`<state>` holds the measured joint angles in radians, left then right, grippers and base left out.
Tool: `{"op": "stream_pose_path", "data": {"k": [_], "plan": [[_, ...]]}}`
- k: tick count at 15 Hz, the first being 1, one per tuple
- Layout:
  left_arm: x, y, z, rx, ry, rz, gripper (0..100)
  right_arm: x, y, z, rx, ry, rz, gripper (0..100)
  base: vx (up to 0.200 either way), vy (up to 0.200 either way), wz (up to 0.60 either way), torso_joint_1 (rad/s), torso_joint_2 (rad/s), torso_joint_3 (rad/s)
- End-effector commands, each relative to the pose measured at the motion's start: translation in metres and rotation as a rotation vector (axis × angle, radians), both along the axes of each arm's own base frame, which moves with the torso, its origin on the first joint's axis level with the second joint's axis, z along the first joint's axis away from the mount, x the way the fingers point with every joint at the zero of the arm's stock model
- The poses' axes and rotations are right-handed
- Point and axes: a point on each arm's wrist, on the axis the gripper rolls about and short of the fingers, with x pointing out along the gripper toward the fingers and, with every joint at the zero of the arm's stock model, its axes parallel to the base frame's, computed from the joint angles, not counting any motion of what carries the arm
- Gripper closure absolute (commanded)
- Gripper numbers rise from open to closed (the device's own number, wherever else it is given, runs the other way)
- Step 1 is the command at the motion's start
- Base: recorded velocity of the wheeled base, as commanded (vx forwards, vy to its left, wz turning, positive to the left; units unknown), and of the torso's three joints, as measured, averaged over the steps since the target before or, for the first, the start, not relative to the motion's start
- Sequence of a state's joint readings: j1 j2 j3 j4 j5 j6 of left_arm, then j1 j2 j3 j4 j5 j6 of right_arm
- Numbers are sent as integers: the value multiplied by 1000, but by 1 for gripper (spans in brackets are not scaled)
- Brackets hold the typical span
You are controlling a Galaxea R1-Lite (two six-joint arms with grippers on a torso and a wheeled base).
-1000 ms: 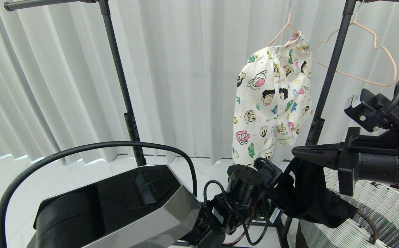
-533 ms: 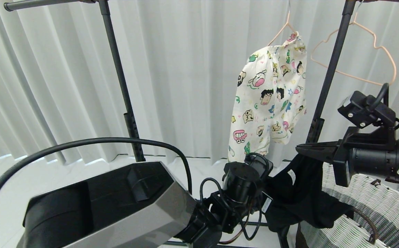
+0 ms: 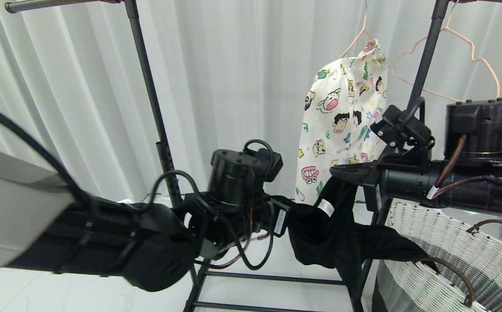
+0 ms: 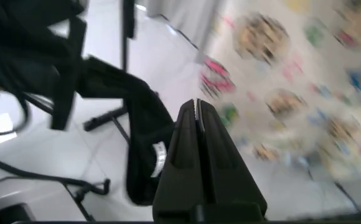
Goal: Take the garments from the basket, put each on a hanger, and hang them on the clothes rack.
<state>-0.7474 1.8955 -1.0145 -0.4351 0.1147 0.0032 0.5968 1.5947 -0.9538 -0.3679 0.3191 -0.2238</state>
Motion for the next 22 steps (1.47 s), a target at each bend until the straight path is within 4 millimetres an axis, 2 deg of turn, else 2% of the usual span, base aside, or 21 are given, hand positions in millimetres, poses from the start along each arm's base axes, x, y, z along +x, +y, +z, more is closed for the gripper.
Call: {"op": "stream_pose_path", "data": {"k": [1, 4, 6, 8, 11, 14, 17, 20, 22], "plan": [[-40, 50, 68, -63, -26, 44, 100, 6, 30, -4, 7, 23, 62, 100, 0, 0, 0, 0, 0, 0], [-58, 79, 92, -61, -30, 85, 100, 3, 52, 5, 34, 8, 61, 100, 0, 0, 0, 0, 0, 0], [-78, 94, 105, -33, 2, 84, 100, 2, 55, 10, 47, 2, 58, 100, 0, 0, 0, 0, 0, 0], [-85, 100, 112, -37, -2, 82, 100, -2, 53, 13, 50, -6, 56, 100, 0, 0, 0, 0, 0, 0], [-89, 95, 121, -61, -28, 54, 100, -11, 43, 21, 37, 0, 33, 100, 0, 0, 0, 0, 0, 0], [-102, 88, 116, -10, 19, -6, 100, -26, 30, 28, 22, 18, 33, 100, 0, 0, 0, 0, 0, 0], [-112, 91, 114, 69, 46, -48, 100, -38, 21, 36, 12, 29, 39, 100, 0, 0, 0, 0, 0, 0], [-120, 84, 132, 16, 1, -93, 100, -51, 11, 46, 13, 29, 45, 100, 0, 0, 0, 0, 0, 0], [-118, 81, 149, -24, -43, -94, 100, -55, 8, 58, 31, 10, 45, 100, 0, 0, 0, 0, 0, 0]]}}
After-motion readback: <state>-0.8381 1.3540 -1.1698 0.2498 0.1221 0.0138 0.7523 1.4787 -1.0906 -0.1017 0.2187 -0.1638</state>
